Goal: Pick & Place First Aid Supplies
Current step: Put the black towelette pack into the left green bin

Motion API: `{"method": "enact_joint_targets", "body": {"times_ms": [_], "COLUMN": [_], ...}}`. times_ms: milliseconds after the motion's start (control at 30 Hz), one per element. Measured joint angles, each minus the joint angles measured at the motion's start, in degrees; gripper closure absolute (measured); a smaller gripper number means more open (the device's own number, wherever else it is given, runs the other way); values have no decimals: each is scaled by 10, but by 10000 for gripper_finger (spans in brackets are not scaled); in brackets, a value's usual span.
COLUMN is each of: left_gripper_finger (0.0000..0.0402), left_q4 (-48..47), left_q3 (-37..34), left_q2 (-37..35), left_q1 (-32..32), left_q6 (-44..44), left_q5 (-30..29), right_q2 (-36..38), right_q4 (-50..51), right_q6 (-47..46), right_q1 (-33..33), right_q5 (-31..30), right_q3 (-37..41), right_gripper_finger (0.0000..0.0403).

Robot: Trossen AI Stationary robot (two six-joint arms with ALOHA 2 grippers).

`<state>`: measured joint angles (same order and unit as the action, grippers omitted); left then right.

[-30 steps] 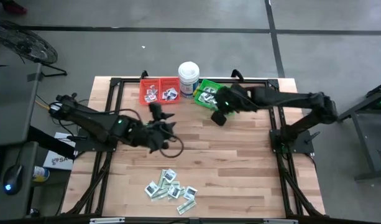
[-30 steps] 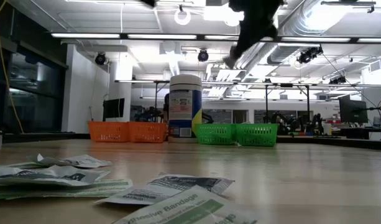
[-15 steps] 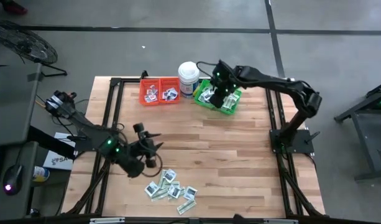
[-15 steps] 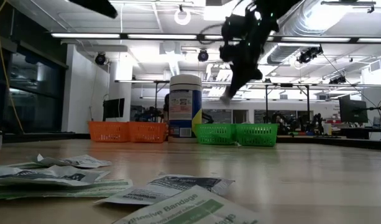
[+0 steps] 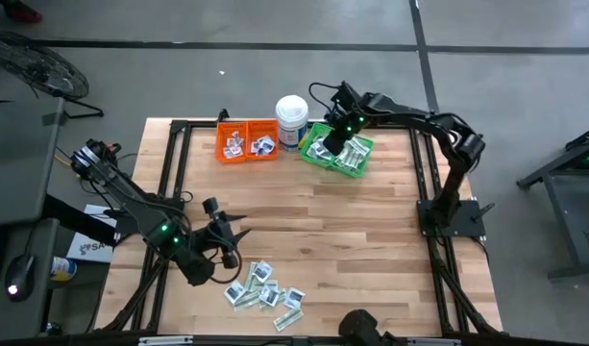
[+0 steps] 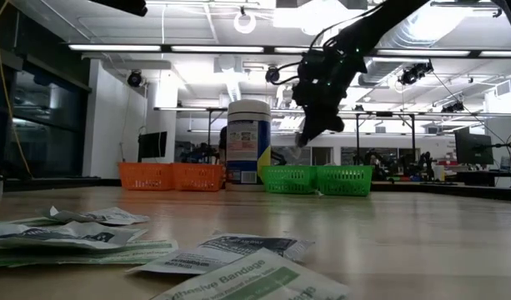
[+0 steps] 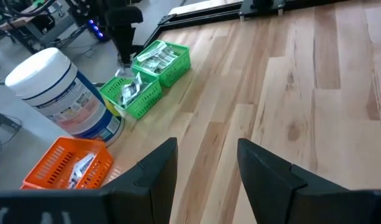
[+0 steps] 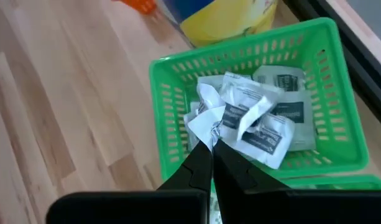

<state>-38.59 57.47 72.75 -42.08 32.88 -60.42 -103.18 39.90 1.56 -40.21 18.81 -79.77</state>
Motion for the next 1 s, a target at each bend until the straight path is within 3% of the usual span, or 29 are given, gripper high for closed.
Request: {"method": "enact_joint_targets", "body": {"times_ms": [333, 667, 833, 1000], "left_gripper_finger": [238, 238, 238, 238], "left_q4": [0, 0, -2, -2], "left_q3": [0, 0, 0, 0], "left_q2": [0, 0, 0, 1], "left_q1": [0, 0, 0, 1], "left_q6": [4, 4, 5, 6], "left_q5": [2, 8, 42, 106], "right_q2": [-6, -6, -2, 30], "right_q4": [3, 1, 13, 46], "right_q6": [-14, -28, -30, -16], "right_q1": [0, 0, -3, -3], "right_q5": [-13, -2, 3, 0], "right_q3": [0, 0, 0, 0], "right_gripper_finger": [386, 282, 242, 236]}}
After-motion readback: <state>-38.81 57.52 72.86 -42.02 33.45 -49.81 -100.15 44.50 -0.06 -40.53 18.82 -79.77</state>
